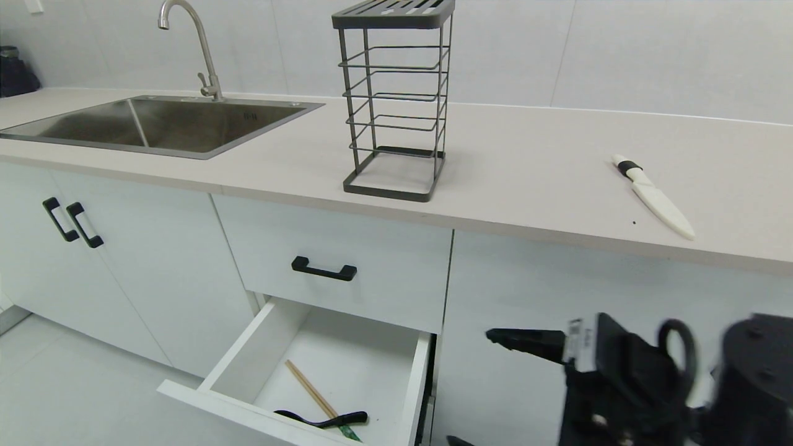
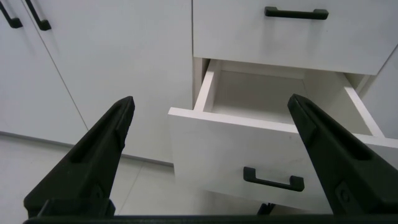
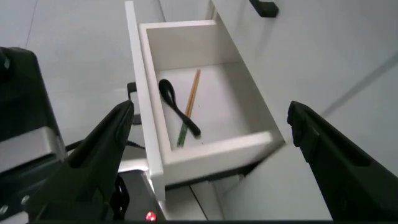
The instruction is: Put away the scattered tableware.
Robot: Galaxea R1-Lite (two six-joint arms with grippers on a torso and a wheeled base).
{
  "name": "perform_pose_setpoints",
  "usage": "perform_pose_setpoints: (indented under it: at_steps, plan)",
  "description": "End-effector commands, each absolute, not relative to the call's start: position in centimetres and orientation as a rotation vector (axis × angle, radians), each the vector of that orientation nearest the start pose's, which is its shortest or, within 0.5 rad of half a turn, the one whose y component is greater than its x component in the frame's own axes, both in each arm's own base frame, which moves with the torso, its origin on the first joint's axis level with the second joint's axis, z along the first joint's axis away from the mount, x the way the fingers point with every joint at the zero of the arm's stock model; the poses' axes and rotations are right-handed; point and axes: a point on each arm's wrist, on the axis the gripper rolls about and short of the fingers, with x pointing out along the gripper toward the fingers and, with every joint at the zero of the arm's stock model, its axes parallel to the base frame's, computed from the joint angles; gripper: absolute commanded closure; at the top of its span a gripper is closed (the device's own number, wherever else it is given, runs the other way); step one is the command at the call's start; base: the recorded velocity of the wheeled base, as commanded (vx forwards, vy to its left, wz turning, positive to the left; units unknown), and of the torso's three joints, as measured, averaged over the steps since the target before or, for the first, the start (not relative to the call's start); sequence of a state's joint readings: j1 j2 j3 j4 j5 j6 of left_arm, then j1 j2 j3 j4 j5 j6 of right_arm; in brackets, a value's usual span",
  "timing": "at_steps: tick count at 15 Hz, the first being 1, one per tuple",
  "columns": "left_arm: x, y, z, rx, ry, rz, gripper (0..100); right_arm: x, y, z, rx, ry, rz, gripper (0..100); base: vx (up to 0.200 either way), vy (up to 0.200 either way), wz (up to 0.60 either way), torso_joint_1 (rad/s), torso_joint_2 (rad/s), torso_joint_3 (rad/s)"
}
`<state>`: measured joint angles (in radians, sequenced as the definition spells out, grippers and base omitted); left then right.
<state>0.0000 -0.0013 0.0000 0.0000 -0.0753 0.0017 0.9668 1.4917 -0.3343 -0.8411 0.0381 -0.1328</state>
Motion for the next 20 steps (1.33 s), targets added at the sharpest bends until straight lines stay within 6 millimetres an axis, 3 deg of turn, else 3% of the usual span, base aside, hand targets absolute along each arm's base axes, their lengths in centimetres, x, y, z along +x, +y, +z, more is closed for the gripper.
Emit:
perform_pose_setpoints:
  at_steps: [1,7,11,20]
  plan:
    - [-2.3,-0.2,7.5,0.002,0.000,-0.075,0,7.9,9.9,14.0,-0.242,0.143,0.946,0,0.000,0.000,0.00,0.000,0.00,0.000]
    - [-2.3,-0.2,7.5,0.002,0.000,-0.075,0,4.0,4.6,13.5,-0.221,0.017,0.867,0,0.000,0.000,0.00,0.000,0.00,0.000]
    - [-2.3,-0.2,7.5,0.002,0.000,-0.075,0,1.5,0.9,12.8,-0.194,-0.078,0.570,0,0.000,0.000,0.00,0.000,0.00,0.000]
    - [-2.3,-0.2,7.5,0.002,0.000,-0.075,0,-1.0,0.5,12.9,-0.293,-0.258,0.308,0,0.000,0.000,0.00,0.000,0.00,0.000]
